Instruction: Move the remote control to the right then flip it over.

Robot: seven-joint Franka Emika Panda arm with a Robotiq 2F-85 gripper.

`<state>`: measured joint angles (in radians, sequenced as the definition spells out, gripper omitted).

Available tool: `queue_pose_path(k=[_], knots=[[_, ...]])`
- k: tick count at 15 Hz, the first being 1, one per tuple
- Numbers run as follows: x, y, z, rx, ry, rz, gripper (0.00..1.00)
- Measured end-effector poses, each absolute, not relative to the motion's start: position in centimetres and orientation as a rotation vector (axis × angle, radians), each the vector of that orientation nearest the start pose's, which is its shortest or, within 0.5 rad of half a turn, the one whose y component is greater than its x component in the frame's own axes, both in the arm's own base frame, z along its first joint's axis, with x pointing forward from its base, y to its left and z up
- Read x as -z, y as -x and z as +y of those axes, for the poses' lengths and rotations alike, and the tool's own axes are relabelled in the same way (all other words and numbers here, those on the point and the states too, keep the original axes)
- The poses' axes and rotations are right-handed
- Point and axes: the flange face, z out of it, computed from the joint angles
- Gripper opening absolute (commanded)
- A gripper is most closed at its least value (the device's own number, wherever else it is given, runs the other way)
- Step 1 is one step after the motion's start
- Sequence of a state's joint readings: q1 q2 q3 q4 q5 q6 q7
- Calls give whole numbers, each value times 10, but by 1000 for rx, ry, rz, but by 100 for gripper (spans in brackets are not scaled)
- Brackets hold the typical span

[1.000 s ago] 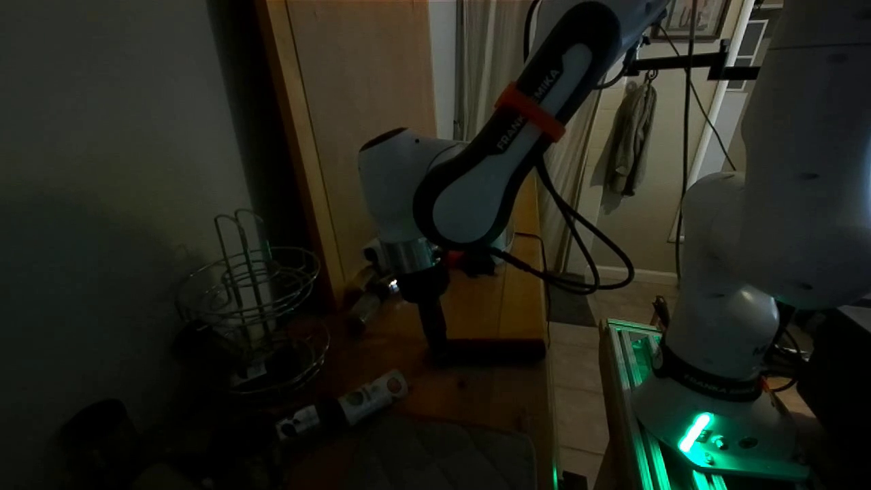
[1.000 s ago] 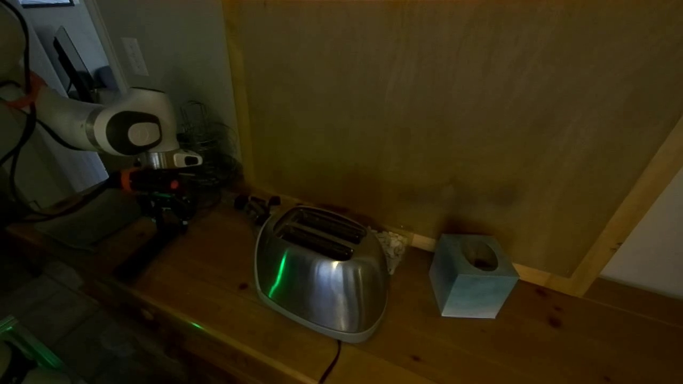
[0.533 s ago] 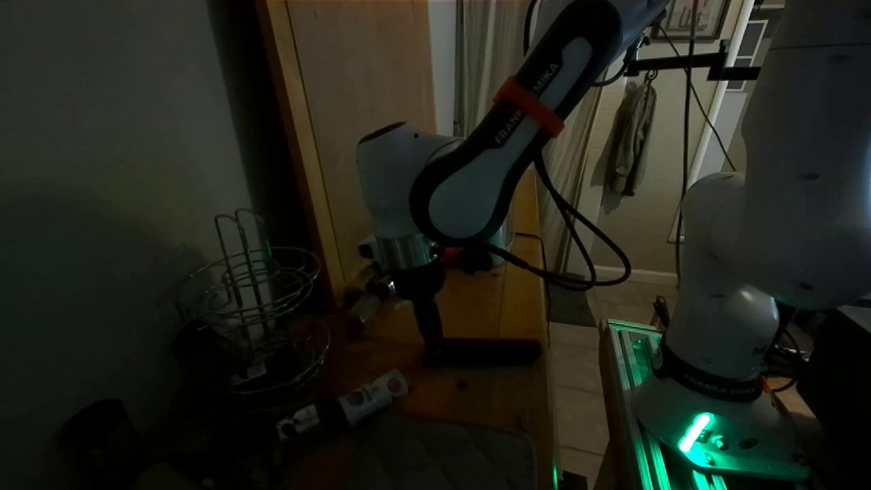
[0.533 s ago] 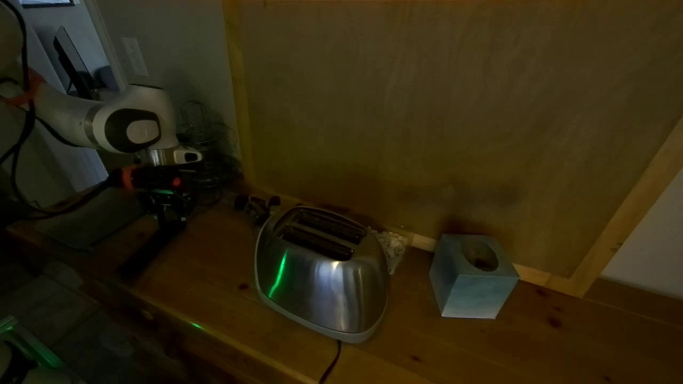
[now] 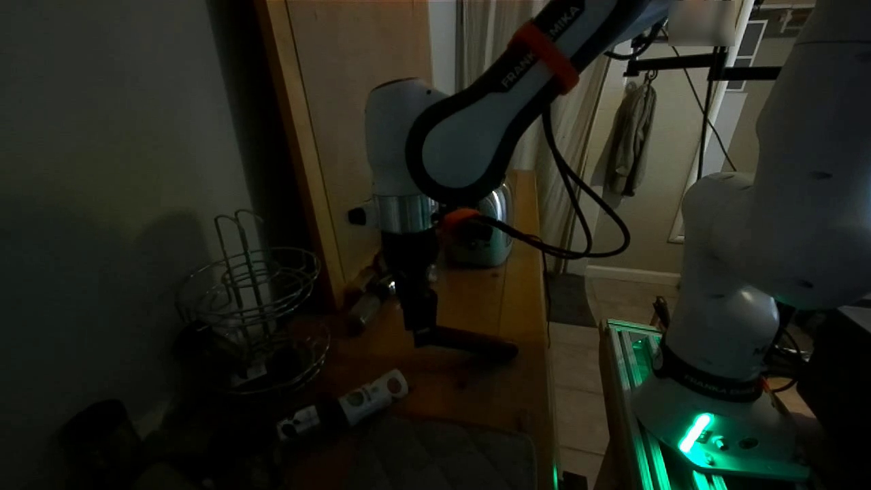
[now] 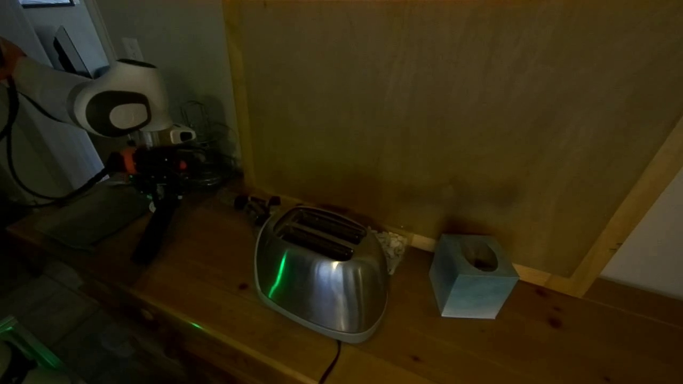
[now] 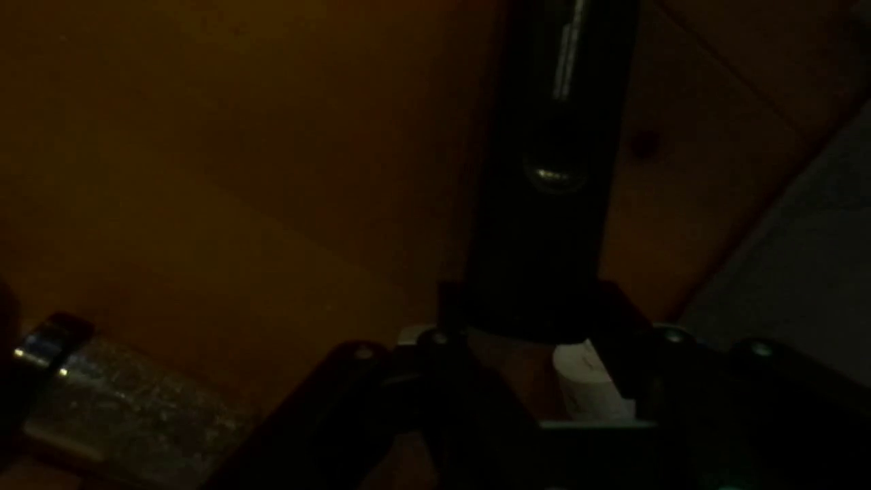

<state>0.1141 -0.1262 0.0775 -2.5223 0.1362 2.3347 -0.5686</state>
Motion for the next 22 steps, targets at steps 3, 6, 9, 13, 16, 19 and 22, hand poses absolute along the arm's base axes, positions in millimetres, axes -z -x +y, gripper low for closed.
queue_pose_path(k=[3,6,9,13,16,19,22], knots=[[-339,-436,88,22,2820,-1074,24],[-354,-435,88,86,2777,-1141,24],[-366,-434,87,136,2748,-1194,24],[-384,-431,91,196,2728,-1249,24],[-397,-424,95,230,2716,-1276,24],[-410,-418,99,255,2701,-1302,24],[-411,-413,98,229,2699,-1316,24]])
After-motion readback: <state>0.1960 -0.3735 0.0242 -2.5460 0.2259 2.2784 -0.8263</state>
